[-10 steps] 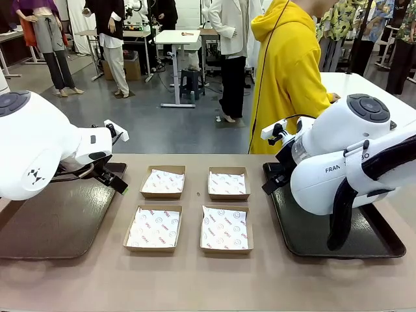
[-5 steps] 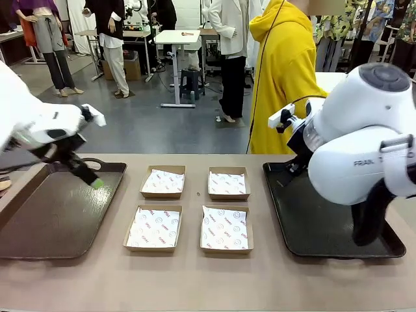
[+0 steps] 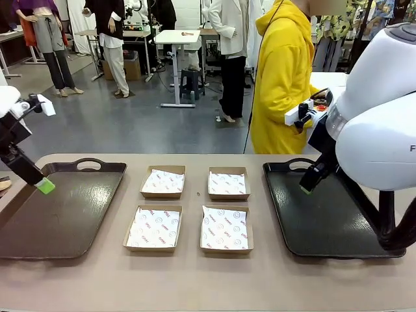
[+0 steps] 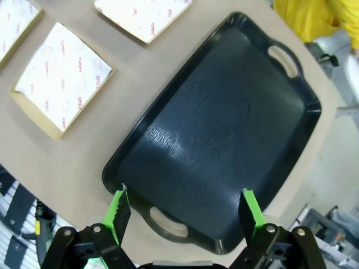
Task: Individually package the donuts and arrange them on the tray.
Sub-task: Pick up one Paper togo box.
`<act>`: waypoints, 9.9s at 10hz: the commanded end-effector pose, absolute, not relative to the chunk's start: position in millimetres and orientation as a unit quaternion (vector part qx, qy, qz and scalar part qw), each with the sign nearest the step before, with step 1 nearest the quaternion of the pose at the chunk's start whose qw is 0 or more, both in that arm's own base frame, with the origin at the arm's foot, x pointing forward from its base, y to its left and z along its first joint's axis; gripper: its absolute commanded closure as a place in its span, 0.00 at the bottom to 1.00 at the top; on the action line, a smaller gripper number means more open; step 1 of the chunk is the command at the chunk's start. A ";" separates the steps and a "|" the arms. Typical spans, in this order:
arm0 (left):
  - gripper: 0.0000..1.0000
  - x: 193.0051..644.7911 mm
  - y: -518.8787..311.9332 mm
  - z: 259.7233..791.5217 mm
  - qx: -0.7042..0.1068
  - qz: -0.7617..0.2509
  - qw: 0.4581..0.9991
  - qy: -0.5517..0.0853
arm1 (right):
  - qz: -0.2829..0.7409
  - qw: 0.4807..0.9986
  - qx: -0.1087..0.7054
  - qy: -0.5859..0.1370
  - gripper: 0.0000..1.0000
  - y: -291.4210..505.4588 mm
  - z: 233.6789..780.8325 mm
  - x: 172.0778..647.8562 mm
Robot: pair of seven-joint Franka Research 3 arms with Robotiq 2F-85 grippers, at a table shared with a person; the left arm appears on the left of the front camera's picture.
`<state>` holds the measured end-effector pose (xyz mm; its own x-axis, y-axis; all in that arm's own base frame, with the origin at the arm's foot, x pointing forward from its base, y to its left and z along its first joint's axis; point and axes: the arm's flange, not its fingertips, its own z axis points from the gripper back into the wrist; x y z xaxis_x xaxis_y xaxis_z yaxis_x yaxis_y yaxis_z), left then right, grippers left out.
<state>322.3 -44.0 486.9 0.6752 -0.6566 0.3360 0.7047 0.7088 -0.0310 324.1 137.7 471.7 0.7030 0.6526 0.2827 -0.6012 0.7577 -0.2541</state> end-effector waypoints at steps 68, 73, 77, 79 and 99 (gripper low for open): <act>0.00 283.7 182.3 442.2 -0.563 0.053 0.814 -0.135 | 0.054 0.986 0.159 -0.006 0.00 212.8 379.6 389.8; 0.00 283.7 182.3 442.2 -0.563 0.053 0.814 -0.135 | 0.061 0.985 0.160 0.004 0.00 217.7 345.1 389.6; 0.00 283.7 182.3 442.2 -0.563 0.053 0.814 -0.135 | 0.061 0.985 0.160 0.004 0.00 217.7 345.1 389.6; 0.00 283.7 182.3 442.2 -0.563 0.053 0.814 -0.135 | 0.061 0.985 0.160 0.004 0.00 217.7 345.1 389.6; 0.00 283.7 182.3 442.2 -0.563 0.053 0.814 -0.135 | -0.043 0.997 0.015 -0.060 1.00 274.7 313.9 395.2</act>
<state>284.6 181.0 441.2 0.9602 0.2365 0.1484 0.0509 0.3744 -0.9259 393.4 270.5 316.6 0.9916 -0.0629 0.1129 0.0605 0.9979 0.0251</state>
